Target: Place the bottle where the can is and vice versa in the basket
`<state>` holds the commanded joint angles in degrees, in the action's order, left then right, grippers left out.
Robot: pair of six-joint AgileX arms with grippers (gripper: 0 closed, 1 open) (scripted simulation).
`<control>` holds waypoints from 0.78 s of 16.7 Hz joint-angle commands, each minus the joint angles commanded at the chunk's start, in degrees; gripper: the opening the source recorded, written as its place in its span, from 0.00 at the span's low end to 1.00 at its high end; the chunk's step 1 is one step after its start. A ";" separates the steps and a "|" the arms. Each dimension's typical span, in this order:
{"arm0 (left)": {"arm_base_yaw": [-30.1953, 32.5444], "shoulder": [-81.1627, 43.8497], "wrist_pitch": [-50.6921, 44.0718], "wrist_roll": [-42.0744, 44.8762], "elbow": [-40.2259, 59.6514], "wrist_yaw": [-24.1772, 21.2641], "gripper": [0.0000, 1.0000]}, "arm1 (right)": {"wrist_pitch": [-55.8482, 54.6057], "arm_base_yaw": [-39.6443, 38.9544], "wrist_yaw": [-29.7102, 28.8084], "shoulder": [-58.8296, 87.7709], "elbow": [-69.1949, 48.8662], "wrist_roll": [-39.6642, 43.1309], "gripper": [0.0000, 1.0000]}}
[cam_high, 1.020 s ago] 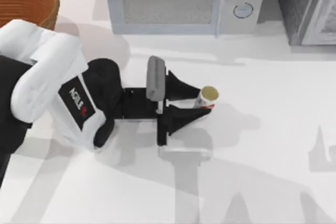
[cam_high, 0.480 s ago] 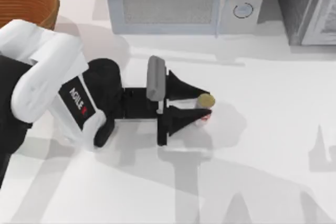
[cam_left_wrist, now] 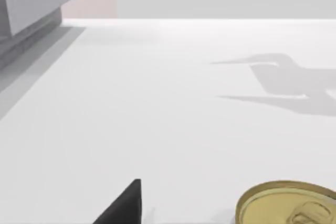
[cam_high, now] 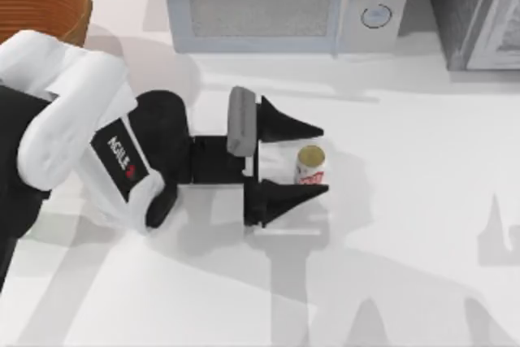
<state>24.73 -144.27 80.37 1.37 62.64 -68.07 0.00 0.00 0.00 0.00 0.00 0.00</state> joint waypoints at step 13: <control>-4.93 12.50 -9.89 -0.62 -7.14 8.36 1.00 | 0.00 0.00 0.00 0.00 0.00 0.00 1.00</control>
<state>19.80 -131.77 70.48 0.75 55.50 -59.70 0.00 0.00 0.00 0.00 0.00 0.00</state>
